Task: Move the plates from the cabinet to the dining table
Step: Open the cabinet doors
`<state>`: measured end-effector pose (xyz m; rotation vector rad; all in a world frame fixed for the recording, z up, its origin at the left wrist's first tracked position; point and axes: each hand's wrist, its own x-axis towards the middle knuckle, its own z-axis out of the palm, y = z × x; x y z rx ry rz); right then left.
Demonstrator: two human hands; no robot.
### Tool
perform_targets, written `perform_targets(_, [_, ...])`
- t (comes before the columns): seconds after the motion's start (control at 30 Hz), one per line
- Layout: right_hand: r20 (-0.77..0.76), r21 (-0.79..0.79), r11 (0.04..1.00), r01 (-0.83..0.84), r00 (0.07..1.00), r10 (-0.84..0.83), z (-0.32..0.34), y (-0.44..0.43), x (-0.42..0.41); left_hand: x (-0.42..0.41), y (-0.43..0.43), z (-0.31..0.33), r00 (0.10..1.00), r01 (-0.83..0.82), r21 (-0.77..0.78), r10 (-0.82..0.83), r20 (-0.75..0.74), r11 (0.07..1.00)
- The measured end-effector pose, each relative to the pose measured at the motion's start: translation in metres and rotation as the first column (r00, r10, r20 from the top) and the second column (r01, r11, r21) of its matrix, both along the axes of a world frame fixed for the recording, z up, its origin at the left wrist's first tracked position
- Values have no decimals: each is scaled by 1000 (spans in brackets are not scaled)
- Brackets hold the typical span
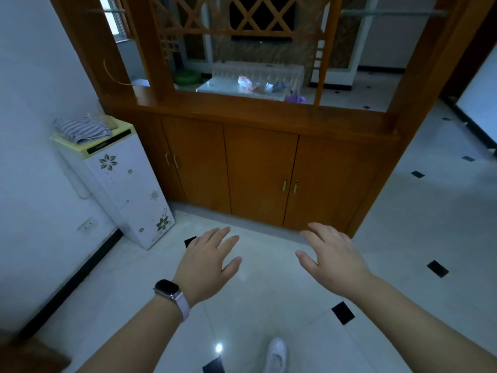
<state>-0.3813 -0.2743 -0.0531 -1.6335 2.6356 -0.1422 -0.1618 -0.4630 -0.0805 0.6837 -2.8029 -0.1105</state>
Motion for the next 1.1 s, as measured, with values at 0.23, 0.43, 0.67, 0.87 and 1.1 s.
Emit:
perform_targets(0.23, [103,16,1000,1,995,-3,-23,-86,-89,-84,-76,0,997,-22,1,22,68,1000])
perform_targets(0.43, [128,63,997,-33,991,25,-36,-139,-153,-156,-123,-3,992,9,-57,-2,125,998])
perform_targets(0.67, [146,77,997,23,989,-34,-42,-170,-206,-227,-170,-17,982,91,-49,-81,171,995])
perform_targets(0.87, [177,83,986,142,972,-155,-62,-193,-244,-292,-212,-39,969,208,19,-208,131,978])
perform_targets(1.1, [140,142,953,268,948,-287,-77,-245,-270,-348,-279,-73,937,320,60,-325,124,945])
